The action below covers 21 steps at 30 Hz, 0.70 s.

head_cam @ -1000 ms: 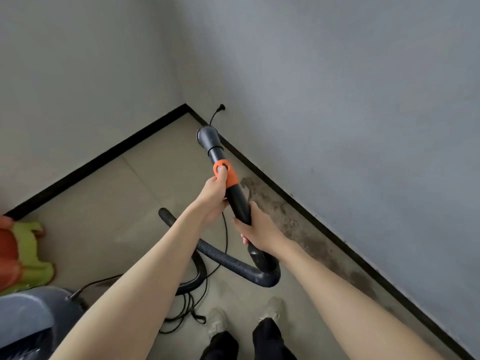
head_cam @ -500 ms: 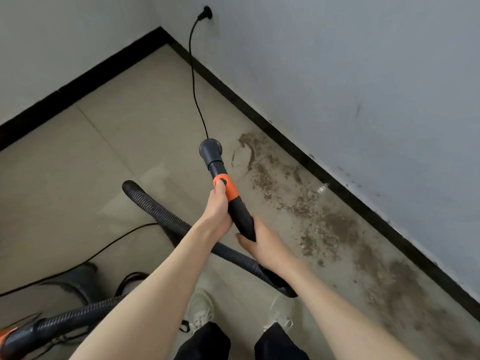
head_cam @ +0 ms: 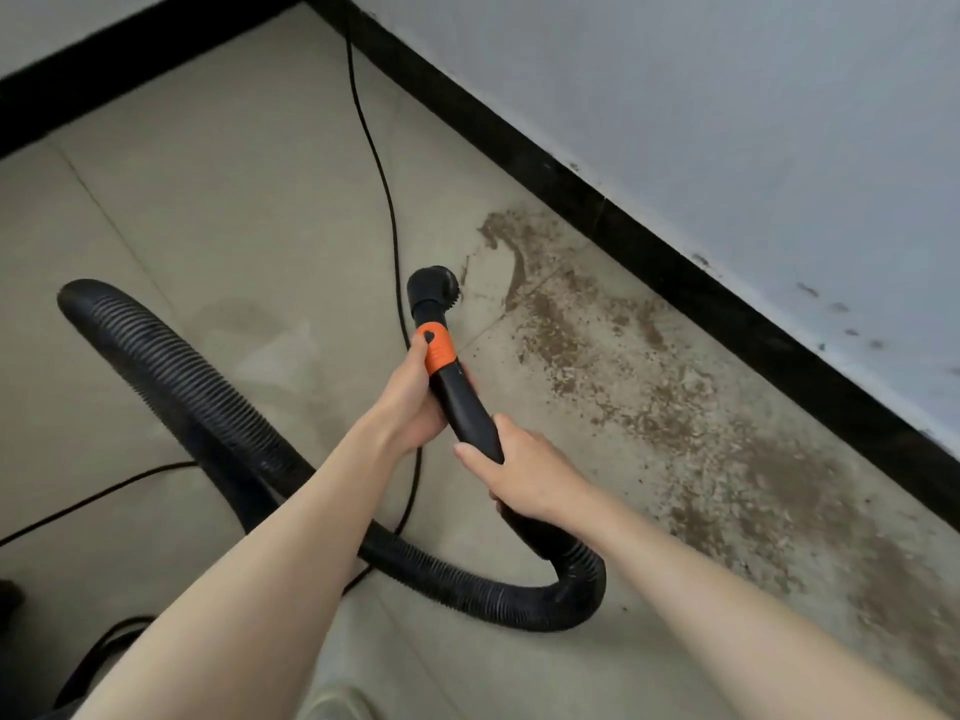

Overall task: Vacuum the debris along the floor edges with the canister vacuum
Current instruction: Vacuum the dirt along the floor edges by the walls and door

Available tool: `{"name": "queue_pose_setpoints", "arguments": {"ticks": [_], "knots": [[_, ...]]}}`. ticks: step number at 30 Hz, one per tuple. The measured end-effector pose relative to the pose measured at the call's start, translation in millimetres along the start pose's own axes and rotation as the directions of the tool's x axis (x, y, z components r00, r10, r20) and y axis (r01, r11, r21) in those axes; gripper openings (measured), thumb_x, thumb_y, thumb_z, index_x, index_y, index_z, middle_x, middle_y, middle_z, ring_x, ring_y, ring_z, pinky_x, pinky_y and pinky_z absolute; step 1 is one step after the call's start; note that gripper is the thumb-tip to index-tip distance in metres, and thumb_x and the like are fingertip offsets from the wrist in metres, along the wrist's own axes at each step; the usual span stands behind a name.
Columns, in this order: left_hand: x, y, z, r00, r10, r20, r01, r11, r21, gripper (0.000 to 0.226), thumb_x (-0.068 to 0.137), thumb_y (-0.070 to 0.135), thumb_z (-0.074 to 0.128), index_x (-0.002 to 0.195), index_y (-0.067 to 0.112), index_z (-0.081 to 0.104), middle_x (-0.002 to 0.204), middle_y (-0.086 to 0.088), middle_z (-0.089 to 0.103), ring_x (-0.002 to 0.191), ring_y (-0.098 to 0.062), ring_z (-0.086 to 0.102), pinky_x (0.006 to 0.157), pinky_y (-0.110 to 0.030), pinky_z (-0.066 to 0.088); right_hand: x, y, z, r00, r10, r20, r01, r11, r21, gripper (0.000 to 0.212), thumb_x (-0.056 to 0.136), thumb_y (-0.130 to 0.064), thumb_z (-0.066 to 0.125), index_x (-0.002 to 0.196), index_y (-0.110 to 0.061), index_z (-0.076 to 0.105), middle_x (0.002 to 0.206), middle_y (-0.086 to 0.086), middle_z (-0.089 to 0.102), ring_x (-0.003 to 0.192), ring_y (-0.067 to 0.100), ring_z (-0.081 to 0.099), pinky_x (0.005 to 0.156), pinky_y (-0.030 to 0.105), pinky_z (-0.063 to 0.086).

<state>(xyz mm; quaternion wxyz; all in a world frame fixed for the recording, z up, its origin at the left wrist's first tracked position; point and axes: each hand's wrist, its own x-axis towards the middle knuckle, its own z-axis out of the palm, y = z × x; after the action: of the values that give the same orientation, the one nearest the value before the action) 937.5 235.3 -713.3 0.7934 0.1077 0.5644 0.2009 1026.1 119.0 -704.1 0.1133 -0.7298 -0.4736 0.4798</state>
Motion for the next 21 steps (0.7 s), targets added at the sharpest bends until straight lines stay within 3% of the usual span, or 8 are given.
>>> {"name": "queue_pose_setpoints", "arguments": {"ticks": [8, 13, 21], "knots": [[54, -26, -25, 0.995, 0.037, -0.097, -0.021, 0.986, 0.165, 0.047, 0.099, 0.052, 0.030, 0.088, 0.008, 0.043, 0.067, -0.009, 0.046, 0.059, -0.021, 0.048, 0.059, -0.034, 0.045, 34, 33, 53, 0.998, -0.010, -0.069, -0.003, 0.982, -0.189, 0.047, 0.097, -0.054, 0.043, 0.119, -0.012, 0.046, 0.113, 0.015, 0.064, 0.101, 0.037, 0.061, 0.072, 0.036, 0.041], [60, -34, -34, 0.992, 0.080, -0.101, -0.056, 0.974, 0.219, 0.050, 0.097, 0.056, 0.033, 0.085, 0.008, 0.043, 0.070, -0.007, 0.046, 0.063, -0.021, 0.048, 0.067, -0.034, 0.047, 37, 36, 57, 0.996, -0.061, -0.071, 0.034, 0.943, -0.332, 0.048, 0.100, -0.051, 0.040, 0.124, -0.009, 0.042, 0.118, 0.018, 0.063, 0.108, 0.038, 0.060, 0.075, 0.038, 0.039], [54, -43, -40, 0.992, 0.081, -0.095, -0.056, 0.968, 0.245, 0.044, 0.099, 0.049, 0.037, 0.096, 0.005, 0.043, 0.077, -0.010, 0.050, 0.066, -0.022, 0.052, 0.068, -0.036, 0.048, 27, 45, 62, 0.999, -0.028, -0.029, 0.020, 0.969, -0.246, 0.045, 0.097, -0.055, 0.043, 0.113, -0.013, 0.043, 0.109, 0.014, 0.064, 0.097, 0.036, 0.061, 0.074, 0.037, 0.045]]}}
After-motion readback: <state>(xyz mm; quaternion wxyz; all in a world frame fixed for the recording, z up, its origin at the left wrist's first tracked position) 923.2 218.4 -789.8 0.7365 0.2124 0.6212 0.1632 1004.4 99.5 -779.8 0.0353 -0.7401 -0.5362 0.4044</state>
